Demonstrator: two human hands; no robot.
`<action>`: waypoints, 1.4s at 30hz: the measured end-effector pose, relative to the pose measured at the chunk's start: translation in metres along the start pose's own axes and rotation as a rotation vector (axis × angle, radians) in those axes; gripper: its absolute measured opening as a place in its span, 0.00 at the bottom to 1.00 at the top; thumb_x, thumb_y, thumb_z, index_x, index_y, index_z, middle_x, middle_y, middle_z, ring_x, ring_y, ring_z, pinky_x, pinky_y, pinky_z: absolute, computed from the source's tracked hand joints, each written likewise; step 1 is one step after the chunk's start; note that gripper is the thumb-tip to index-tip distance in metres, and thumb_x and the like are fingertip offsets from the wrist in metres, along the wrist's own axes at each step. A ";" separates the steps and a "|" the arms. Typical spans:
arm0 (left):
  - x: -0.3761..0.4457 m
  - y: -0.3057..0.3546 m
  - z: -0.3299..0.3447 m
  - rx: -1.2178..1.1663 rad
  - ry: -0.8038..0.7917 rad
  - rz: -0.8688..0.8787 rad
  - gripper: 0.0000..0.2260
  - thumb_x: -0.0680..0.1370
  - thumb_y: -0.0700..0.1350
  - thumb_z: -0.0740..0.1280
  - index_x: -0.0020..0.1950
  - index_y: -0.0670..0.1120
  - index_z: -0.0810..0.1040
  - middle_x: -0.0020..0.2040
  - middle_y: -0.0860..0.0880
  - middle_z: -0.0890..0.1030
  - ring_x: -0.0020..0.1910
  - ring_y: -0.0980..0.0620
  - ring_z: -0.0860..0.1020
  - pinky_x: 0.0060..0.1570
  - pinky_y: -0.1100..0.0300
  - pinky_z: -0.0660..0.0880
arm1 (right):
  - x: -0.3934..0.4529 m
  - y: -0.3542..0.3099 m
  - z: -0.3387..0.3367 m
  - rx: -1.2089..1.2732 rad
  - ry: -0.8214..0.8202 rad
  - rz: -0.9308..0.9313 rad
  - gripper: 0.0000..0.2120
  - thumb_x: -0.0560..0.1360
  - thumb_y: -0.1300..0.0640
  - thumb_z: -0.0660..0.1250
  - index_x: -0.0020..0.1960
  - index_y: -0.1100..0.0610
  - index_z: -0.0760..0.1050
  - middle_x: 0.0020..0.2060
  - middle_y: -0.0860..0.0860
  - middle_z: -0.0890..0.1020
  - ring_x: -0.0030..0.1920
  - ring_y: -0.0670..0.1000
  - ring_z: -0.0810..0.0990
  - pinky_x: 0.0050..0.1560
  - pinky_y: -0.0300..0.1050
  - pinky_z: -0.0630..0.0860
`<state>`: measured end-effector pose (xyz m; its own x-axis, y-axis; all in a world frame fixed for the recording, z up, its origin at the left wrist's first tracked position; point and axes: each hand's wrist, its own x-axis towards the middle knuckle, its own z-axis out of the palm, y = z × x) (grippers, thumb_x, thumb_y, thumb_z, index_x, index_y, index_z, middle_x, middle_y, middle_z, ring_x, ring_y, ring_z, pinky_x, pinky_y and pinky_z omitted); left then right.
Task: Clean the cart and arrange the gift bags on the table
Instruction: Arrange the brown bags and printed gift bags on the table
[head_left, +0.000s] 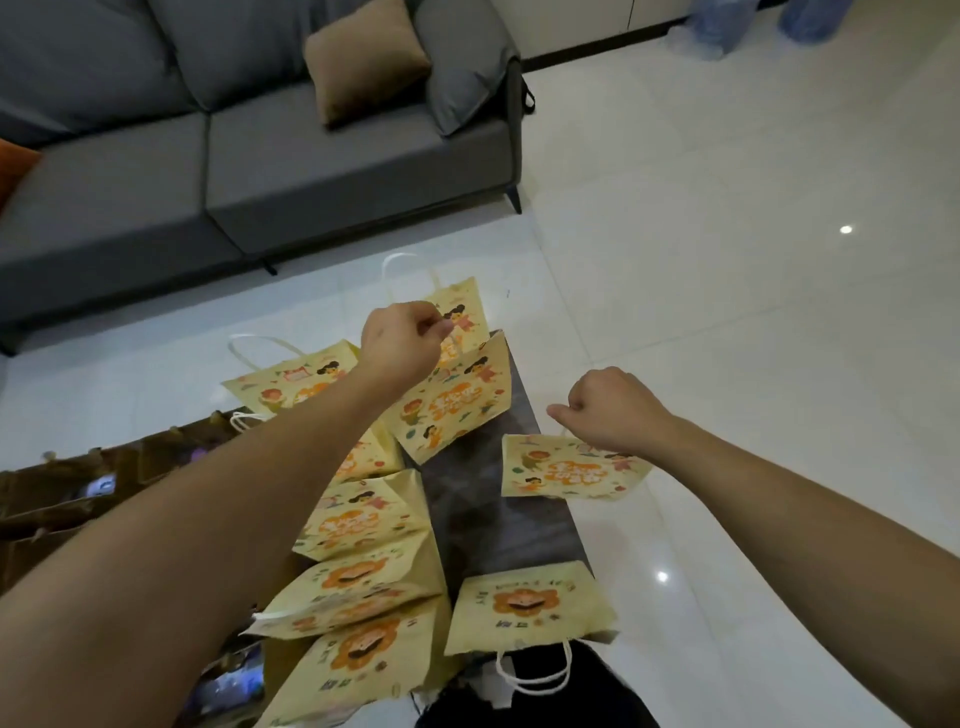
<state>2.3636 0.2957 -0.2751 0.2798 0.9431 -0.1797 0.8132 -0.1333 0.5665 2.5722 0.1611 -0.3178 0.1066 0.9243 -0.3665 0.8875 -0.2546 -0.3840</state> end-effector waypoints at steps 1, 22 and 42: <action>0.002 -0.005 0.003 0.000 -0.009 -0.011 0.09 0.82 0.50 0.67 0.51 0.48 0.84 0.40 0.51 0.80 0.43 0.48 0.79 0.44 0.54 0.77 | 0.001 -0.002 0.002 0.011 -0.005 -0.005 0.29 0.80 0.45 0.64 0.25 0.56 0.62 0.21 0.51 0.65 0.26 0.52 0.67 0.31 0.45 0.65; -0.033 -0.075 0.031 0.275 0.025 0.072 0.28 0.74 0.46 0.73 0.74 0.52 0.70 0.74 0.45 0.66 0.73 0.42 0.62 0.71 0.46 0.64 | 0.060 -0.069 0.009 0.169 -0.053 -0.120 0.40 0.81 0.33 0.53 0.37 0.69 0.81 0.35 0.61 0.82 0.36 0.58 0.80 0.39 0.50 0.73; -0.105 -0.136 0.024 0.129 0.102 -0.063 0.23 0.77 0.39 0.68 0.72 0.47 0.72 0.71 0.45 0.68 0.72 0.43 0.64 0.70 0.50 0.65 | 0.046 -0.132 0.059 0.064 -0.054 -0.160 0.38 0.80 0.30 0.49 0.29 0.57 0.76 0.29 0.53 0.79 0.35 0.52 0.78 0.43 0.49 0.75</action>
<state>2.2356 0.2079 -0.3526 0.1783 0.9760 -0.1253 0.8883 -0.1049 0.4471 2.4337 0.2204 -0.3343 -0.0598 0.9382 -0.3409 0.8607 -0.1245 -0.4936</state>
